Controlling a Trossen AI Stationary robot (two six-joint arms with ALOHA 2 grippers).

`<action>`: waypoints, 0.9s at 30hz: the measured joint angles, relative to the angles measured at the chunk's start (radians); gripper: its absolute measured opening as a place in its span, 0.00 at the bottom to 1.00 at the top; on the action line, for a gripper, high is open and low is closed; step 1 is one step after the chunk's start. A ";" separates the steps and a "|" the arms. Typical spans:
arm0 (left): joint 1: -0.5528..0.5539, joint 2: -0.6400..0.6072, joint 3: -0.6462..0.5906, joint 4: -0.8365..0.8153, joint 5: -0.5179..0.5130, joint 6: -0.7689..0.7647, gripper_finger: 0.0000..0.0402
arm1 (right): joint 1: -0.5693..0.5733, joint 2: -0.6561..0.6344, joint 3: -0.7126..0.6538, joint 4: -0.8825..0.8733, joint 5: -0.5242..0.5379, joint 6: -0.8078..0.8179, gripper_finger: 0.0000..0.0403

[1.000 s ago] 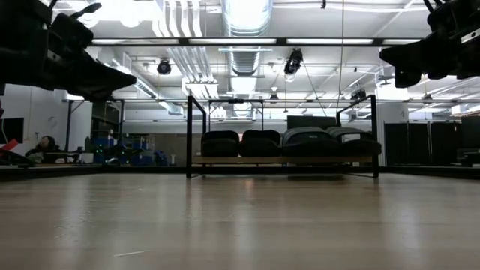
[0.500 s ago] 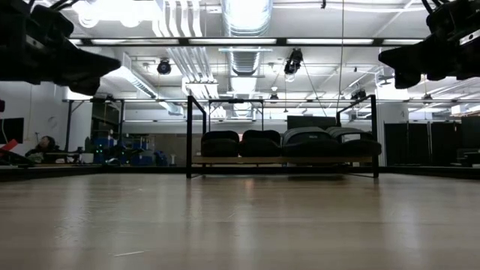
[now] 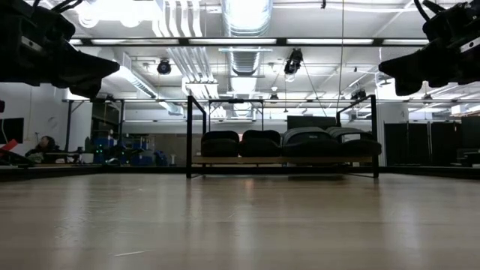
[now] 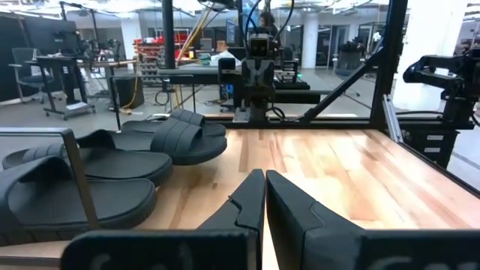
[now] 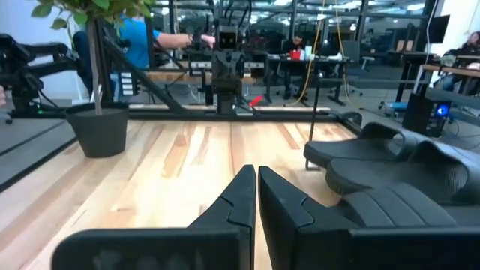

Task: Pick and place slides into the shelf
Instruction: Return to Home Position

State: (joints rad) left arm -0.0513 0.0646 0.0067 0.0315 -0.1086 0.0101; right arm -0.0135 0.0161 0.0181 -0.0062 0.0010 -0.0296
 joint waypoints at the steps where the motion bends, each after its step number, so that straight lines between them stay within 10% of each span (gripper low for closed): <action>1: 0.000 0.003 0.000 0.000 0.000 -0.001 0.00 | 0.000 0.000 -0.002 -0.005 0.000 0.000 0.02; 27: 0.000 0.020 0.001 0.001 0.064 -0.027 0.00 | 0.000 0.019 -0.003 -0.002 0.000 -0.053 0.02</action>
State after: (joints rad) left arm -0.0509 0.0843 0.0078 0.0330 -0.0446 -0.0166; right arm -0.0135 0.0354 0.0154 -0.0082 0.0012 -0.0827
